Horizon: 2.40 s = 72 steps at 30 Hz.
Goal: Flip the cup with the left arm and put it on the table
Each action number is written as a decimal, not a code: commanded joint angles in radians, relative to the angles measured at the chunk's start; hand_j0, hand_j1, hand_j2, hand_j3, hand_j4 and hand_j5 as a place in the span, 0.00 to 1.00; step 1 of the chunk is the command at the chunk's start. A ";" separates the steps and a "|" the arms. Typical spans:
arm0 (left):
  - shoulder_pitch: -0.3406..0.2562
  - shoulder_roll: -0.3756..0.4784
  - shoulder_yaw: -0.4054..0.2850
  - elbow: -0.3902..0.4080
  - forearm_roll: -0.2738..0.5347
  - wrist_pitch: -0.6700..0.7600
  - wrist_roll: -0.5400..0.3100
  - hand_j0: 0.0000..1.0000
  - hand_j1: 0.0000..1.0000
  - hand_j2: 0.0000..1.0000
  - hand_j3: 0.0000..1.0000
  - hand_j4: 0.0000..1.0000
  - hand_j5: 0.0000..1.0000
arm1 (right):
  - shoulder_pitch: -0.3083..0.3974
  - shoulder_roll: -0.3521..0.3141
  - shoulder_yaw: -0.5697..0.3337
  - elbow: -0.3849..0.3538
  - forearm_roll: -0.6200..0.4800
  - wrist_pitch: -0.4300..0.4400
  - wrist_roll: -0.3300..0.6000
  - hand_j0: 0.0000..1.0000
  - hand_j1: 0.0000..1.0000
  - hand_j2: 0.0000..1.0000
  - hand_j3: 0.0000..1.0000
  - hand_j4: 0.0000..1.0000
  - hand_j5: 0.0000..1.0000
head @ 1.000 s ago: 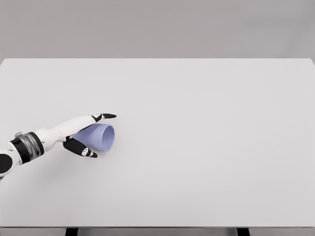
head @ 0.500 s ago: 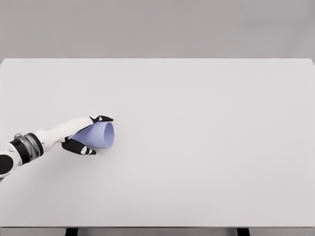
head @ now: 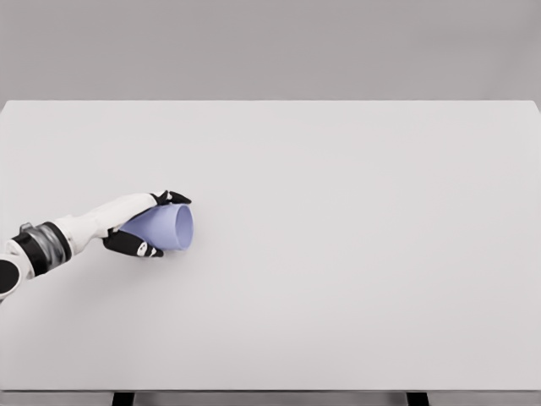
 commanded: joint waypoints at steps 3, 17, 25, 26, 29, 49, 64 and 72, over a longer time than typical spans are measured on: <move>-0.002 -0.033 0.019 0.000 0.049 -0.007 0.003 0.79 0.79 0.79 0.79 0.79 0.79 | 0.000 0.000 0.000 0.000 0.000 0.000 0.000 1.00 1.00 1.00 1.00 1.00 1.00; 0.029 -0.167 0.118 0.000 0.202 -0.009 0.046 0.80 0.80 0.80 0.80 0.80 0.80 | 0.000 0.000 0.000 0.000 0.000 0.000 0.000 1.00 1.00 1.00 1.00 1.00 1.00; 0.057 -0.236 0.163 0.001 0.242 -0.008 0.055 0.82 0.82 0.82 0.82 0.82 0.82 | 0.000 0.000 0.000 0.000 0.000 0.000 0.000 1.00 1.00 1.00 1.00 1.00 1.00; 0.057 -0.248 0.163 0.001 0.251 -0.009 0.055 0.83 0.83 0.83 0.83 0.83 0.83 | 0.000 0.000 0.000 0.000 0.000 0.000 0.000 1.00 1.00 1.00 1.00 1.00 1.00; 0.064 -0.270 0.175 0.001 0.256 -0.009 0.055 0.84 0.84 0.84 0.84 0.84 0.84 | 0.000 0.000 0.000 0.000 0.000 0.000 0.000 1.00 1.00 1.00 1.00 1.00 1.00; 0.126 -0.331 0.238 0.004 0.299 -0.009 0.054 1.00 1.00 1.00 1.00 1.00 1.00 | 0.000 0.000 0.000 0.000 0.000 0.000 0.000 1.00 1.00 1.00 1.00 1.00 1.00; 0.147 -0.316 0.278 0.018 0.294 -0.012 0.054 1.00 1.00 1.00 1.00 1.00 1.00 | 0.000 0.000 0.000 0.000 0.000 0.000 0.000 1.00 1.00 1.00 1.00 1.00 1.00; 0.160 -0.243 0.293 0.003 0.288 -0.014 0.054 1.00 1.00 1.00 1.00 1.00 1.00 | 0.000 0.000 0.000 0.000 0.000 0.000 0.000 1.00 1.00 1.00 1.00 1.00 1.00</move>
